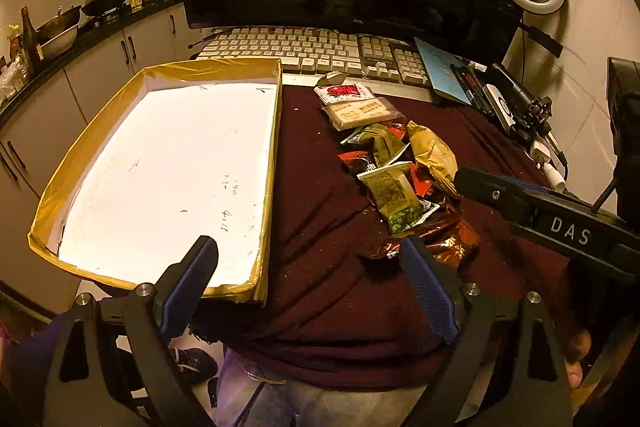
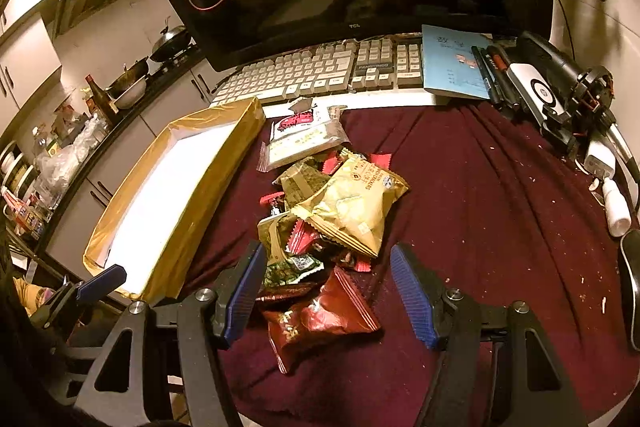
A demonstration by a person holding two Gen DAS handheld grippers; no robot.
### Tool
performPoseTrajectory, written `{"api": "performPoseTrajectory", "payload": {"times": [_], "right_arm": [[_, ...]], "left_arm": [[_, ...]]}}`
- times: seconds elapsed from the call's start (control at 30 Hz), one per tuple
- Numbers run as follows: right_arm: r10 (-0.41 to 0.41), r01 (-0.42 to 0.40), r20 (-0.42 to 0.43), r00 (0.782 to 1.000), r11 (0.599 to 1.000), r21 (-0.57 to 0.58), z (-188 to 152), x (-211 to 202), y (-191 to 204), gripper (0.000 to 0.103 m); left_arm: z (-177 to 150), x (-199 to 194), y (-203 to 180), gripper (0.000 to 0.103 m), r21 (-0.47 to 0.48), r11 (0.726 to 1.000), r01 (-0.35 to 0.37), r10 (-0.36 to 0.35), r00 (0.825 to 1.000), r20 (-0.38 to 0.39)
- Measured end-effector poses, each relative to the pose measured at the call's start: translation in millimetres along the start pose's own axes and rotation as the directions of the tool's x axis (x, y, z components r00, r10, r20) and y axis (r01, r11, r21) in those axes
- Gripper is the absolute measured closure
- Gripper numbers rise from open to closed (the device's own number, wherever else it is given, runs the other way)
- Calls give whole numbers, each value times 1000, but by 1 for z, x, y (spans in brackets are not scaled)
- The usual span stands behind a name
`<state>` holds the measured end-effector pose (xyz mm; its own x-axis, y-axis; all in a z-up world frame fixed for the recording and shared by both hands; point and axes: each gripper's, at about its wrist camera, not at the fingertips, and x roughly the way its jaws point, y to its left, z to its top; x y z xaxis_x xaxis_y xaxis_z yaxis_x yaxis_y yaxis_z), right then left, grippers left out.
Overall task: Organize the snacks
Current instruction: 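Lower the right tool toward the yellow sandwich-cracker bag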
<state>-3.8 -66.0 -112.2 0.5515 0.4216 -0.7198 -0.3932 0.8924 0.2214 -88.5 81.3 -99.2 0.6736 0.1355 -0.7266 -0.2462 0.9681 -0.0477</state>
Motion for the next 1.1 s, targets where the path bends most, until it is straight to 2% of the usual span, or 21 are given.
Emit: {"api": "performPoseTrajectory", "payload": {"times": [0.43,0.7,0.9,1.1], "right_arm": [[0,0,-16,1000,1000,3,5,12,6,36],[5,-5,-12,1000,1000,13,5,12,4,36],[19,-19,7,1000,1000,17,5,4,1,36],[45,-45,2,999,998,47,1,3,-13,36]], "left_arm": [[0,10,1,10,4,1000,18,-18,1000,-18],[0,6,4,10,2,1000,19,-19,1000,0],[3,4,10,10,-28,996,87,-87,996,3],[4,4,-2,10,1,990,144,-144,989,-14]]}}
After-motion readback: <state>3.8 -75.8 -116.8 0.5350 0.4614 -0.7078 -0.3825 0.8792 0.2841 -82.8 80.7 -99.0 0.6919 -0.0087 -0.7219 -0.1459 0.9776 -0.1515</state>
